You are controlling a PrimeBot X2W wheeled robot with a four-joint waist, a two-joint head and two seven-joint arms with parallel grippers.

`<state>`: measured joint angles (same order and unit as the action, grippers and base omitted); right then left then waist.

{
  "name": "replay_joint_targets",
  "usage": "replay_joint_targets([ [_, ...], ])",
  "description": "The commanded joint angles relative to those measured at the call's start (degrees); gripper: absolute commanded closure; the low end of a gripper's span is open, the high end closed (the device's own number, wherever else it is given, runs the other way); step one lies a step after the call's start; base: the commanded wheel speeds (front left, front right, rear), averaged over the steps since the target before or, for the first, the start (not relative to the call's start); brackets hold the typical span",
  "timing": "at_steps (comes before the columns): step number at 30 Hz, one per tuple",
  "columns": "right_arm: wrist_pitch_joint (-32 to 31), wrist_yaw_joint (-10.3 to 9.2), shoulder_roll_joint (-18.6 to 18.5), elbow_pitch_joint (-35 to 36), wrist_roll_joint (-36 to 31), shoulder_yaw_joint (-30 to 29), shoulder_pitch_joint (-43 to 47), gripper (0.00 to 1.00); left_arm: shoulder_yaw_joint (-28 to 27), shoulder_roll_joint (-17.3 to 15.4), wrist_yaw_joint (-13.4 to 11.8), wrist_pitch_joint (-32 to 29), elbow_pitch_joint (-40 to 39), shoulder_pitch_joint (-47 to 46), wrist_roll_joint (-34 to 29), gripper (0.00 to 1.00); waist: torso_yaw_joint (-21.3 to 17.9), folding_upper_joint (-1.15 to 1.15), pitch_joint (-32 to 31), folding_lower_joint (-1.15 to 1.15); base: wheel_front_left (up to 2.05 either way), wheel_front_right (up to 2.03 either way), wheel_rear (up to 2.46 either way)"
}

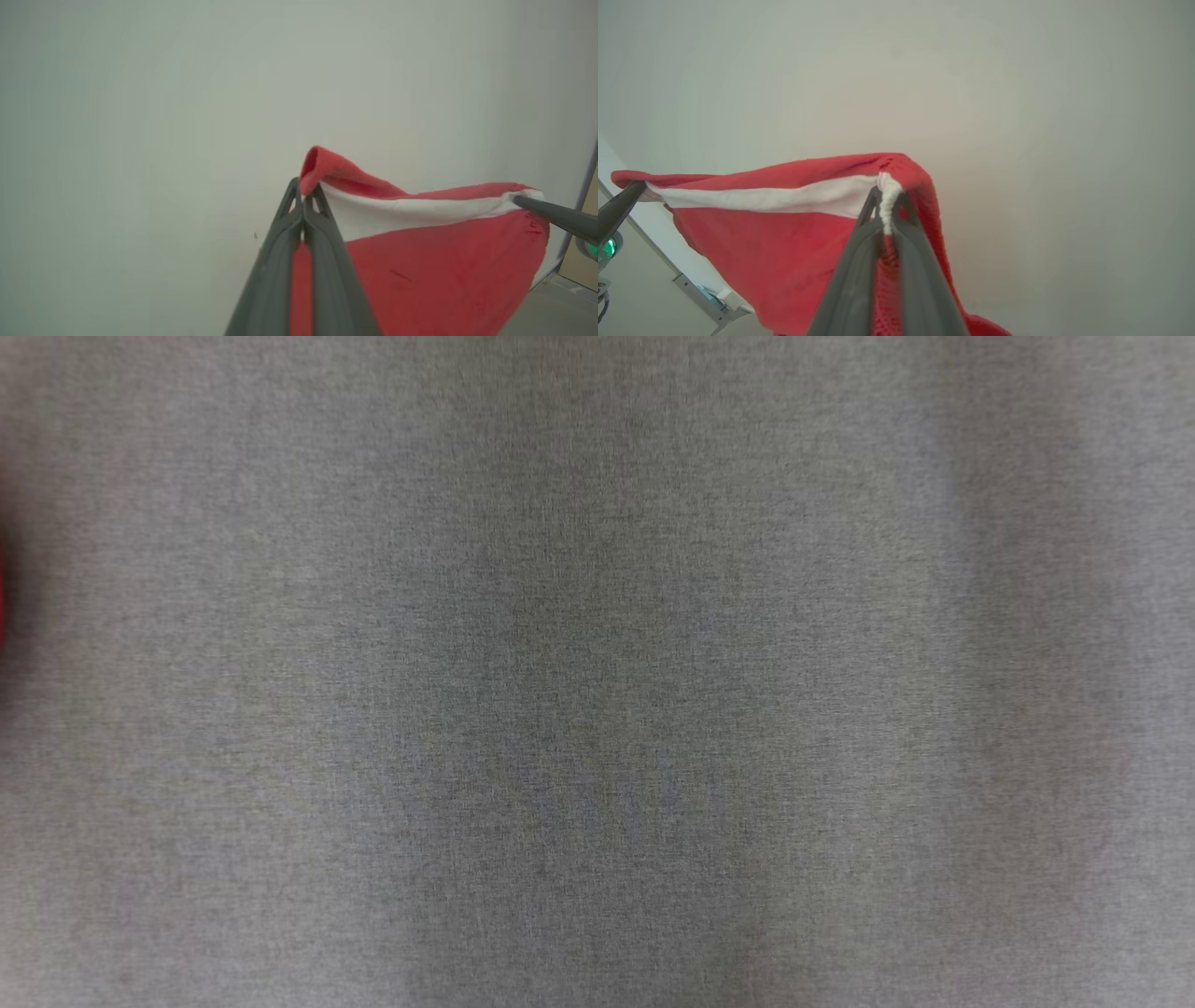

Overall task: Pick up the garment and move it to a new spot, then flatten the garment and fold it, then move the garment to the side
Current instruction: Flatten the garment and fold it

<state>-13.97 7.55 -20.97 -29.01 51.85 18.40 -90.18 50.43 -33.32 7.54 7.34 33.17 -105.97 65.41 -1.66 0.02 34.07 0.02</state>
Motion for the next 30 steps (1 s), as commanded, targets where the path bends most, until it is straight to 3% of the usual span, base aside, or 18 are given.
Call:
replay_joint_targets([
  [1,0.7,-0.14,-0.6,-0.3,0.9,0.9,0.1,1.0,1.0,-0.2,-0.1,1.0,0.2,0.0,1.4,1.0,0.0,-0.02,0.8,-0.02,0.0,0.0,0.0],
  [12,3.7,-0.14,-5.5,2.7,6.8,7.1,10.5,1.0,7.8,-3.9,-0.1,6.0,-5.9,8.6,8.8,1.0,-0.6,-0.02,-2.0,-0.02,0.0,0.0,0.0],
  [16,5.0,-0.14,-8.1,5.8,9.9,8.8,18.4,1.0,6.3,-5.8,-0.1,7.6,-10.2,16.0,11.4,1.0,-0.3,-0.02,-4.8,-0.02,0.0,0.0,0.0],
  [21,6.6,-0.14,-10.9,10.3,13.0,10.2,28.0,1.0,2.9,-7.5,-0.1,7.9,-15.1,25.9,10.3,1.0,-0.3,-0.02,-7.9,-0.02,0.0,0.0,0.0],
  [30,10.2,-0.14,-16.3,20.5,19.0,11.9,51.6,1.0,-3.8,-5.1,-3.1,7.8,-27.5,54.9,4.0,1.0,1.4,-0.02,-14.4,-0.02,0.0,0.0,0.0],
])
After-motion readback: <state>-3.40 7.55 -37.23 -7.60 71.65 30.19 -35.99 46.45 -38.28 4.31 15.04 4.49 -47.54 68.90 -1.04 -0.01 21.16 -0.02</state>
